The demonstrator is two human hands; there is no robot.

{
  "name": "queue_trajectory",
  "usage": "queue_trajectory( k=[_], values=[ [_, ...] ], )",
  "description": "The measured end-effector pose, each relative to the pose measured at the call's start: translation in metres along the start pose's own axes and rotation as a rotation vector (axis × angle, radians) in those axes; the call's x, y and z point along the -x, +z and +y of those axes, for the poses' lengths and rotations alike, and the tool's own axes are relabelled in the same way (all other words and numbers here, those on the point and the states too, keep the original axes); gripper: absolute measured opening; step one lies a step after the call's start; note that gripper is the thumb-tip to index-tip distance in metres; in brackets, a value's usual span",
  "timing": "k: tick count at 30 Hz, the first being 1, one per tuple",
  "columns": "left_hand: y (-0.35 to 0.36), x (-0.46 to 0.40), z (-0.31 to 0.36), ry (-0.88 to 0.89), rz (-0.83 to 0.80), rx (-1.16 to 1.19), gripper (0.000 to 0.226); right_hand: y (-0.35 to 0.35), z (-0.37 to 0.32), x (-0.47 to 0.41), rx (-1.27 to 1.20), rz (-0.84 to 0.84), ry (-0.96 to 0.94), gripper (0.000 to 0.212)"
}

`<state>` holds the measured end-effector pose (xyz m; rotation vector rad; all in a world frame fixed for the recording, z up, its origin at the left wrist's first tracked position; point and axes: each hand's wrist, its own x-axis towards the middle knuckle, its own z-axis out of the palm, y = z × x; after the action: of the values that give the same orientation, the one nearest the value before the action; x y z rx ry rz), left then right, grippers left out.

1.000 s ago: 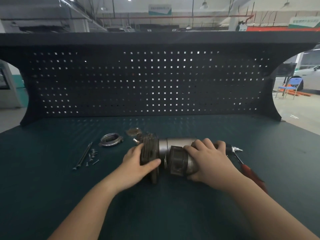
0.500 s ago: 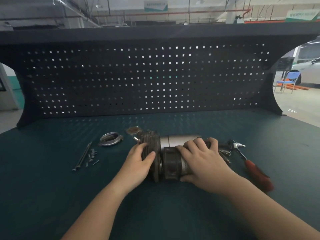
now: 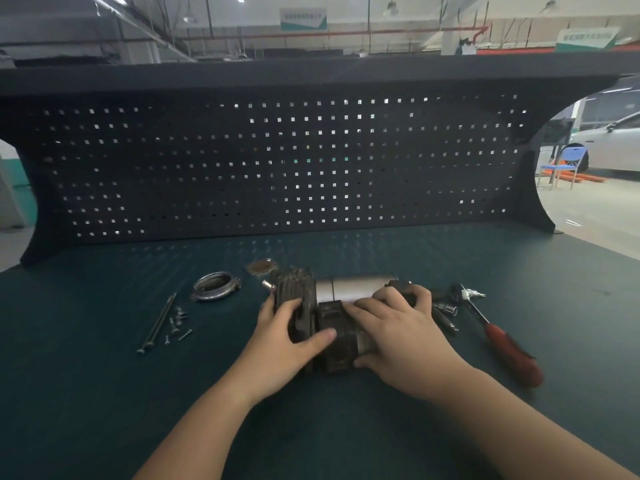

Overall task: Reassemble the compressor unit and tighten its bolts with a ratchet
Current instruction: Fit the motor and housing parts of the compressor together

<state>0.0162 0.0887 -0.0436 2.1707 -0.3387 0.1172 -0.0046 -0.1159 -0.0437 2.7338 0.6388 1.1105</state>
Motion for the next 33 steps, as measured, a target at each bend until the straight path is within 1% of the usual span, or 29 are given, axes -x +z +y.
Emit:
queue_trajectory(
  k=[1, 3, 5, 6, 7, 8, 9, 10, 11, 12, 13, 14, 15, 16, 17, 18, 21, 22, 24, 25, 28, 31, 33],
  values=[
    [0.001, 0.001, 0.000, -0.001, -0.006, -0.009, 0.069, 0.000, 0.000, 0.000, -0.010, -0.007, 0.001, 0.082],
    [0.006, 0.001, 0.002, -0.003, 0.008, -0.031, 0.076, -0.003, 0.001, 0.000, -0.032, -0.071, -0.004, 0.081],
    [0.013, 0.000, 0.004, 0.001, 0.051, -0.101, 0.088, -0.006, 0.005, -0.004, -0.142, -0.154, 0.003, 0.078],
    [0.016, 0.000, 0.005, 0.000, 0.077, -0.143, 0.095, -0.008, 0.009, -0.006, -0.266, -0.182, 0.024, 0.074],
    [0.019, 0.000, 0.006, -0.004, 0.100, -0.172, 0.101, -0.012, 0.013, -0.007, -0.446, -0.184, 0.068, 0.069],
    [0.020, 0.000, 0.007, -0.008, 0.115, -0.184, 0.104, -0.017, 0.017, -0.009, -0.649, -0.145, 0.133, 0.064],
    [0.021, 0.000, 0.007, -0.014, 0.119, -0.185, 0.105, -0.021, 0.022, -0.009, -0.838, -0.050, 0.222, 0.059],
    [0.020, 0.000, 0.007, -0.020, 0.118, -0.184, 0.105, -0.025, 0.025, -0.008, -0.970, 0.081, 0.355, 0.054],
    [0.020, 0.000, 0.007, -0.024, 0.116, -0.185, 0.106, -0.027, 0.028, -0.007, -1.023, 0.226, 0.523, 0.048],
    [0.020, 0.000, 0.007, -0.026, 0.114, -0.188, 0.108, -0.028, 0.030, -0.006, -1.019, 0.366, 0.710, 0.040],
    [0.020, 0.000, 0.007, -0.031, 0.113, -0.190, 0.110, -0.027, 0.031, -0.005, -1.011, 0.484, 0.913, 0.033],
    [0.020, 0.000, 0.007, -0.039, 0.113, -0.190, 0.113, -0.025, 0.033, -0.005, -1.053, 0.554, 1.118, 0.033],
    [0.020, 0.000, 0.007, -0.047, 0.112, -0.189, 0.116, -0.022, 0.034, -0.006, -1.143, 0.562, 1.304, 0.038],
    [0.021, 0.000, 0.007, -0.051, 0.112, -0.184, 0.119, -0.019, 0.034, -0.006, -1.256, 0.520, 1.438, 0.047],
    [0.021, 0.000, 0.006, -0.046, 0.115, -0.175, 0.121, -0.014, 0.032, -0.007, -1.360, 0.447, 1.515, 0.056],
    [0.020, 0.000, 0.005, -0.035, 0.121, -0.165, 0.122, -0.010, 0.031, -0.006, -1.446, 0.374, 1.551, 0.064],
    [0.020, -0.001, 0.002, 0.001, 0.125, -0.141, 0.121, -0.003, 0.028, -0.006, -1.530, 0.239, 1.541, 0.064],
    [0.019, -0.001, 0.000, 0.009, 0.119, -0.141, 0.119, -0.001, 0.029, -0.006, -1.570, 0.211, 1.522, 0.072],
    [0.017, -0.004, -0.002, 0.022, 0.106, -0.162, 0.119, 0.003, 0.031, -0.006, -1.687, 0.126, 1.503, 0.094],
    [0.016, -0.005, -0.004, 0.029, 0.102, -0.175, 0.120, 0.004, 0.033, -0.006, -1.718, 0.071, 1.493, 0.095],
    [0.012, -0.008, -0.009, 0.039, 0.081, -0.169, 0.121, 0.000, 0.046, -0.008, -1.780, -0.083, 1.424, 0.071],
    [0.011, -0.008, -0.013, 0.054, 0.049, -0.145, 0.116, -0.001, 0.056, -0.011, -1.843, -0.210, 1.313, 0.069],
    [0.011, -0.009, -0.013, 0.060, 0.051, -0.132, 0.112, -0.001, 0.053, -0.012, -1.806, -0.223, 1.275, 0.060]
  ],
)
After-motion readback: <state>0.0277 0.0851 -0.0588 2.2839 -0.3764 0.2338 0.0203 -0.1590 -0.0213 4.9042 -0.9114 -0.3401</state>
